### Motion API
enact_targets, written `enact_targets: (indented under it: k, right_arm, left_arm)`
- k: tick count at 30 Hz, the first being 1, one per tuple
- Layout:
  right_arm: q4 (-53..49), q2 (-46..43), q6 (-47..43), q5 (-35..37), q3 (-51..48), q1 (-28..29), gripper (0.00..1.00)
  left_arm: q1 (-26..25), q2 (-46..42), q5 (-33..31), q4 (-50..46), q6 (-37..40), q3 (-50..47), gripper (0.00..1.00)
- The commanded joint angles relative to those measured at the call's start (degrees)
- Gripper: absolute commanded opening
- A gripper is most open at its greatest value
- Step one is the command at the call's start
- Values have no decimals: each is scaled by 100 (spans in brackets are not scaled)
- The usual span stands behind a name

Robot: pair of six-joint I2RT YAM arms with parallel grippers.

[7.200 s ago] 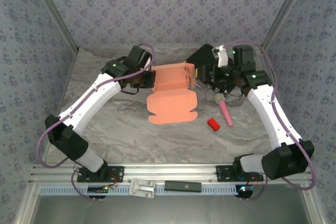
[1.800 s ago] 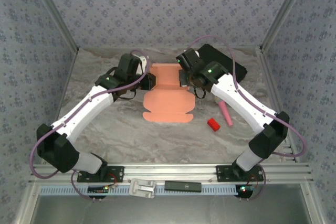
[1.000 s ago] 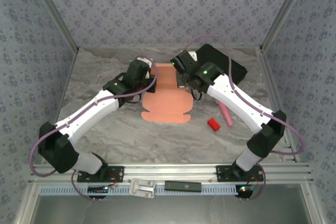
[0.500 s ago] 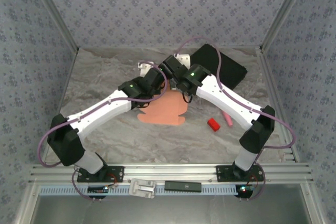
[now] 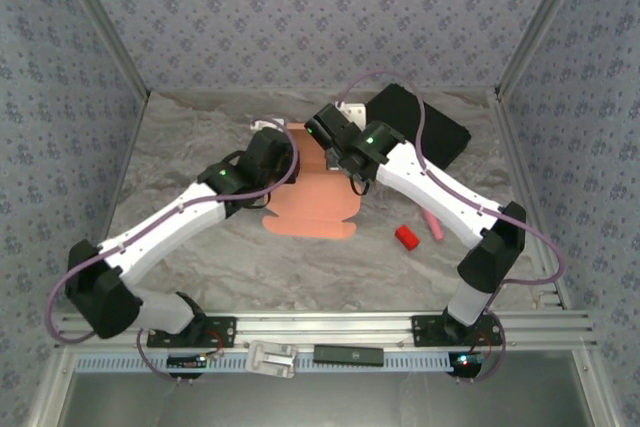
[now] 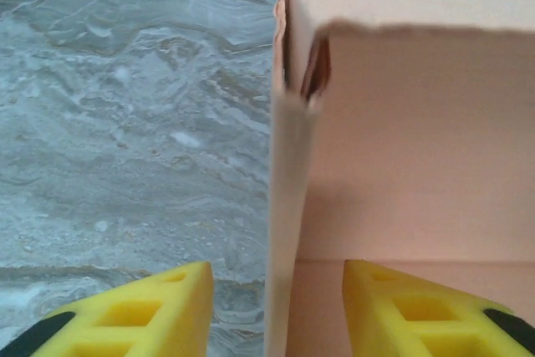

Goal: Fold the paper box

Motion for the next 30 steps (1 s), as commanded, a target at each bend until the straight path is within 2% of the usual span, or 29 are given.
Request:
enact_targets:
  k: [1, 6, 13, 19, 24, 30]
  right_arm:
    - [-141, -175, 83, -57, -13, -62, 0]
    - [-175, -104, 75, -163, 72, -87, 0]
    - [-207, -48, 90, -270, 142, -119, 0]
    - [-150, -81, 40, -319, 145, -94, 0]
    - [-128, -84, 20, -376, 149, -95, 0]
    - [-122, -87, 2, -424, 149, -91, 0]
  left_arm:
    - [118, -584, 546, 429, 446, -110, 47]
    - [392, -682, 890, 430, 785, -72, 47]
    - [464, -334, 1327, 410, 855, 62, 47]
    - [520, -232, 708, 606, 896, 52, 43]
    - [516, 127, 500, 639, 1001, 199, 31]
    - [483, 274, 171, 825, 1060, 143, 21]
